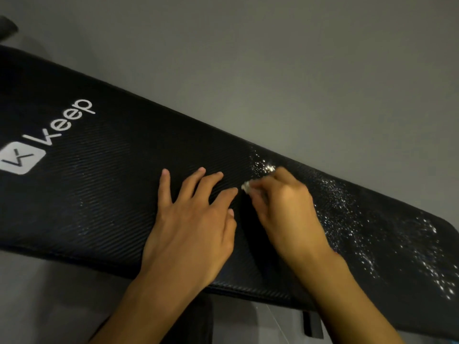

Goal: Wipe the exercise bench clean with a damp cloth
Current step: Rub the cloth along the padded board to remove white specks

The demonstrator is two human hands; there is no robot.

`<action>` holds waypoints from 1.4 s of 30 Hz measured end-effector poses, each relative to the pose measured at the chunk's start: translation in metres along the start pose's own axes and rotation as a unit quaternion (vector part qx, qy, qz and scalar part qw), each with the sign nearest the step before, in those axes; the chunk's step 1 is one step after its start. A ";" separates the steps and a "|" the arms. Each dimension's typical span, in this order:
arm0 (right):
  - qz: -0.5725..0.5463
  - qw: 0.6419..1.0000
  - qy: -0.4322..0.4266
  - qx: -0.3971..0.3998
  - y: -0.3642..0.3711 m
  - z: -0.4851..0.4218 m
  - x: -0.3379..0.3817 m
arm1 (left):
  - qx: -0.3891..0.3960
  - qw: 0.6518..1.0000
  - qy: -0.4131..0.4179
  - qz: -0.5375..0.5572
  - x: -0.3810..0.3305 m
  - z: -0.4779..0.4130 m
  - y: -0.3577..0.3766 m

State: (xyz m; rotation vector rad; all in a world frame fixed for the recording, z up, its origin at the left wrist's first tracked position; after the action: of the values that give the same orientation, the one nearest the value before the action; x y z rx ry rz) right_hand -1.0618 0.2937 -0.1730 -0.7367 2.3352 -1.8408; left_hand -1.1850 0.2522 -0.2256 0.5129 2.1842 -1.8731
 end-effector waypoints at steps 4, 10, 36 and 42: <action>0.015 0.999 0.050 -0.007 0.011 -0.039 -0.012 | 0.004 1.000 -0.002 0.003 0.000 0.000 0.000; -0.059 0.998 -0.014 0.024 -0.001 0.014 0.013 | 0.004 1.000 -0.006 0.004 0.002 0.000 -0.001; 0.000 0.999 -0.026 0.027 0.014 -0.044 -0.016 | 0.011 1.000 -0.012 0.017 0.002 -0.003 0.000; 0.044 0.998 0.045 0.012 0.024 -0.101 -0.046 | 0.007 1.000 -0.009 0.021 0.001 -0.001 -0.001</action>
State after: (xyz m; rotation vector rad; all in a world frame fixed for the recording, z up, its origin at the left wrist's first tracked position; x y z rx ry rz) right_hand -1.0645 0.4071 -0.1781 -0.5511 2.3538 -1.8980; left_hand -1.1868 0.2527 -0.2248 0.5383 2.1340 -1.8648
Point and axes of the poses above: each hand's wrist, its own z-axis away from the middle knuckle, its own y-axis out of the palm, x = y × z, the point moved 9 cm from there along -z, towards the middle knuckle, and after that the axes turned 2 degrees about -y, right-handed, at the moved point
